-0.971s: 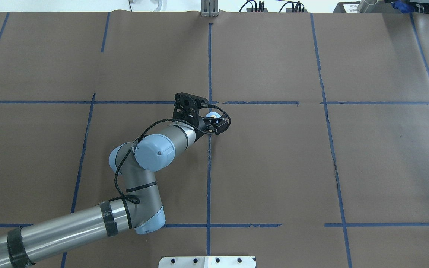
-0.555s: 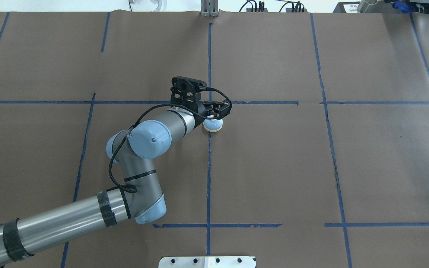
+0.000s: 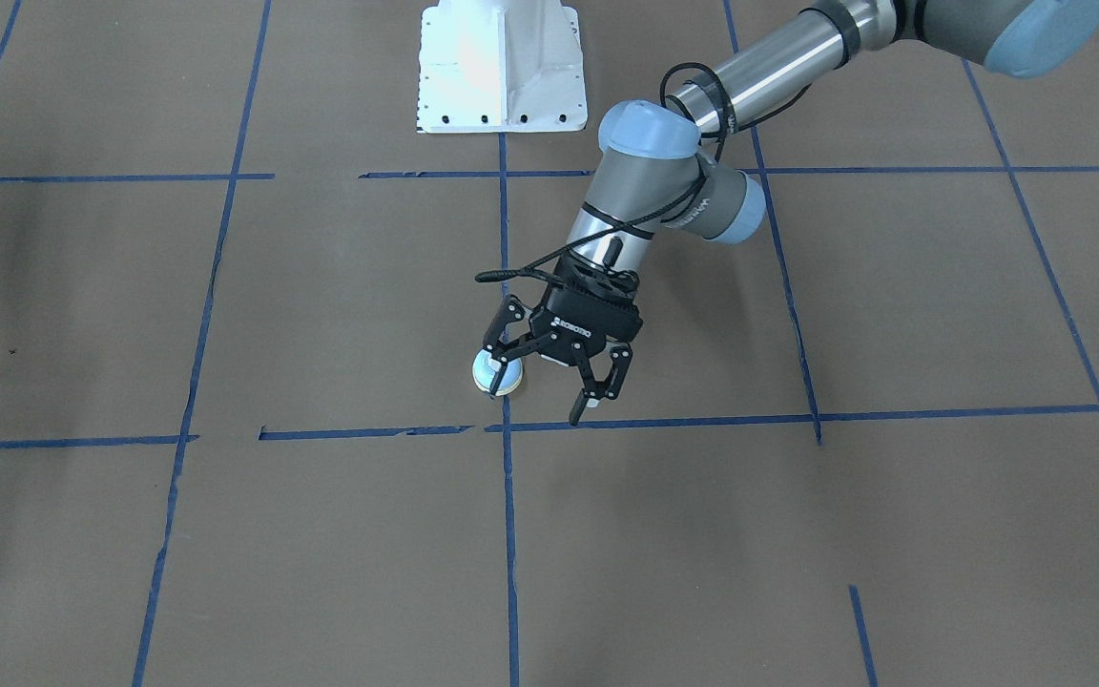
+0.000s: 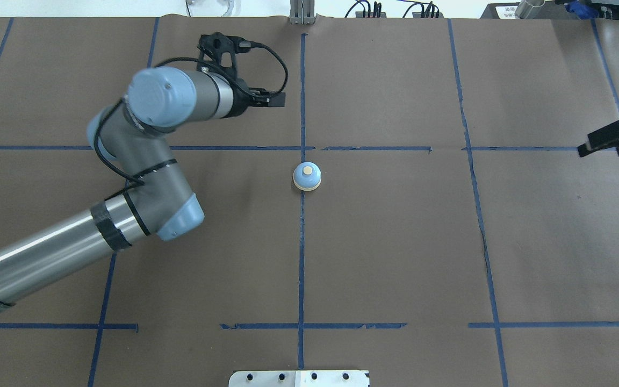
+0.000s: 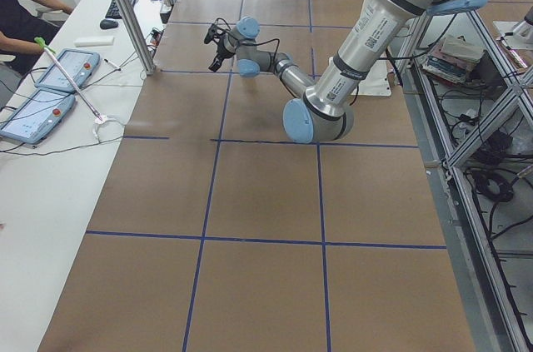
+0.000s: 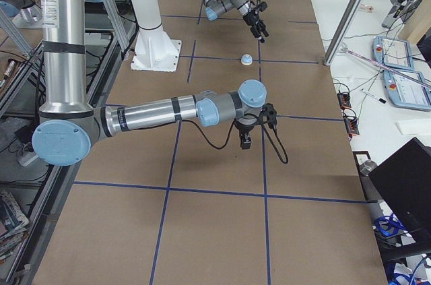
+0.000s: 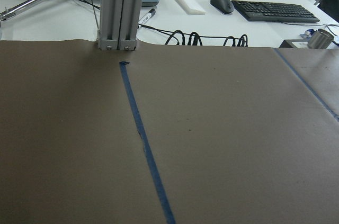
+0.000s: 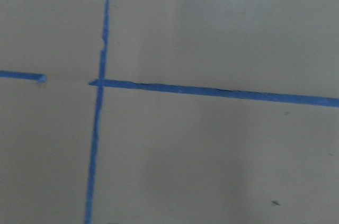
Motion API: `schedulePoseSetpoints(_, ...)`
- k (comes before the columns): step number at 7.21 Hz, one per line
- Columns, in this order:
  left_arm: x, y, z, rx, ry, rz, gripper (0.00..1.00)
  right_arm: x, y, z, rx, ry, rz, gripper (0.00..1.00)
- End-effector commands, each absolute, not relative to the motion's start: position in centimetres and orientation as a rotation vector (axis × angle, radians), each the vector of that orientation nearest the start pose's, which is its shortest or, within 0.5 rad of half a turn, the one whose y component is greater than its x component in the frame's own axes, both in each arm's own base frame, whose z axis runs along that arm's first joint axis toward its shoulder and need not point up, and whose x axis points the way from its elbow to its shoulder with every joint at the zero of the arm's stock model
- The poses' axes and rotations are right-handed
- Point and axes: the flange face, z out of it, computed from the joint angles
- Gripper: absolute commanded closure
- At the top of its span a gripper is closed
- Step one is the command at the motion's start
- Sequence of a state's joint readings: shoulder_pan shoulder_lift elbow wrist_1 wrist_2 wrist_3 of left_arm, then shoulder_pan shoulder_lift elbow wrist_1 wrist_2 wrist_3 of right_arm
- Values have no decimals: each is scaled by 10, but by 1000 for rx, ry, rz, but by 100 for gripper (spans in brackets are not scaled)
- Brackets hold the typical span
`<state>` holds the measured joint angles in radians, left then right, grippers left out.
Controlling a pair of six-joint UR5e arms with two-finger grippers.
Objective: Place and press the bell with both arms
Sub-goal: 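Withdraw the left gripper from the bell while the right arm reaches in, then lower the closed right gripper onto the bell top to press it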
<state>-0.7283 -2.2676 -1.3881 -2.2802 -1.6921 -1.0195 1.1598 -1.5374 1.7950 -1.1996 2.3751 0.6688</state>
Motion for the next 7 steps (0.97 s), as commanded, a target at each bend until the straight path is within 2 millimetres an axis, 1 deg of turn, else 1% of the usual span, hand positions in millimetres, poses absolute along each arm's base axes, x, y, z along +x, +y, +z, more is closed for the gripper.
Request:
schedulePoseSetpoints(1,363,-611,302,506,993,-31,3,-287,-498,383,99,-1044,128,0)
schedulePoseSetpoints(2,300,-622,334,485,945,10,3,-339,-492,336,98,-1073,171,0)
schedulePoseSetpoints(3,261,-620,367,499,887,86,3,-389,-483,284,57,-1074,239,0)
schedulePoseSetpoints(4,235,-609,404,510,831,139,3,-432,-477,230,52,-1025,284,11)
schedulePoseSetpoints(5,214,-602,429,505,799,145,3,-468,-476,184,22,-946,323,64)
schedulePoseSetpoints(6,198,-590,447,519,768,199,3,-501,-495,168,-19,-910,371,97)
schedulePoseSetpoints(7,181,-579,463,522,741,228,3,-532,-512,159,-34,-875,374,100)
